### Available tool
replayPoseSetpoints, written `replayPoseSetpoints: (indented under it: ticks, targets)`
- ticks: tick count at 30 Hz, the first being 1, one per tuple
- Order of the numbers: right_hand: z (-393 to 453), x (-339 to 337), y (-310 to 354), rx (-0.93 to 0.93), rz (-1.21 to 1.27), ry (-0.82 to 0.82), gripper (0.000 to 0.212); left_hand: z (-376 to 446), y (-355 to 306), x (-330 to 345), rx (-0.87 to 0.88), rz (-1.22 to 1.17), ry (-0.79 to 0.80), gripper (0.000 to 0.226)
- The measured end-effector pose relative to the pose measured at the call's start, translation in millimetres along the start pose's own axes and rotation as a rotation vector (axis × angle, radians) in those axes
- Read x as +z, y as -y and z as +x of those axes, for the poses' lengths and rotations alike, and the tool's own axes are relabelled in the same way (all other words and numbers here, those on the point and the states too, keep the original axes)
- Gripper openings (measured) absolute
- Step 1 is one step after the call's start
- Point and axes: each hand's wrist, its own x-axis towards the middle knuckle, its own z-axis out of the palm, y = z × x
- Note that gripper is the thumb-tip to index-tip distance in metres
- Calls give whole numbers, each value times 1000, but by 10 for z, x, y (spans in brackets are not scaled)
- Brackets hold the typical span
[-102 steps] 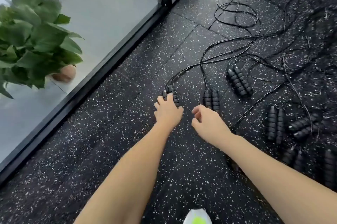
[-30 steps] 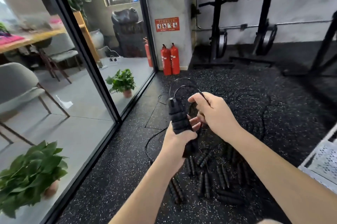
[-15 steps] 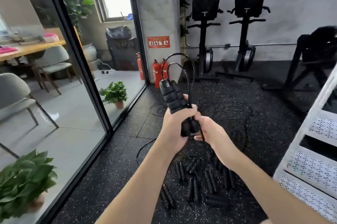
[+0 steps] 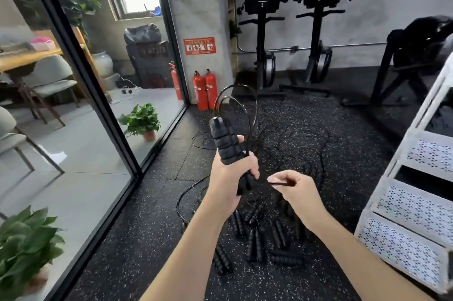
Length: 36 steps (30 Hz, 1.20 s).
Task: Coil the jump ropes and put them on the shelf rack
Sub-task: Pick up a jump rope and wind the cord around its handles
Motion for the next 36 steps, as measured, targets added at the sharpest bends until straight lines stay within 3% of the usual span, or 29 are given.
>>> replayPoseSetpoints:
  ticks: [3, 5, 8, 11, 14, 18, 21, 23, 25, 29, 32, 36]
  targets:
    - [240, -166, 3, -68, -122, -115, 16, 60, 174, -52, 5, 292, 8, 53]
    - [334, -211, 75, -199, -277, -155, 23, 56, 299, -93, -4, 469, 44, 43]
    - [482, -330, 191, -294, -316, -249, 29, 26, 448, -164, -46, 654, 87, 32]
    - [592, -501, 336, -240, -339, -368, 17, 5, 544, -179, -93, 724, 63, 33]
    - [605, -596, 497, 14, -544, -362, 12, -21, 638, -54, -65, 803, 3, 41]
    - [498, -598, 620, 361, -43, -36, 15, -93, 775, 254, -24, 870, -152, 66]
    - [267, -477, 591, 325, 191, 87, 21, -126, 847, 422, 8, 852, -286, 83]
    - [132, -368, 504, 288, 299, 72, 21, -99, 928, 457, 24, 807, -296, 87]
    - [82, -312, 366, 257, 393, 23, 28, -48, 1035, 427, 23, 785, -286, 77]
    - [169, -310, 93, 186, 386, -45, 20, 58, 1299, 243, -20, 647, -279, 43]
    - [323, -255, 17, 251, 674, -105, 20, 101, 1442, 187, -96, 427, -171, 39]
    - [584, -202, -44, 250, 800, -130, 27, 282, 1519, 309, -86, 474, -45, 15]
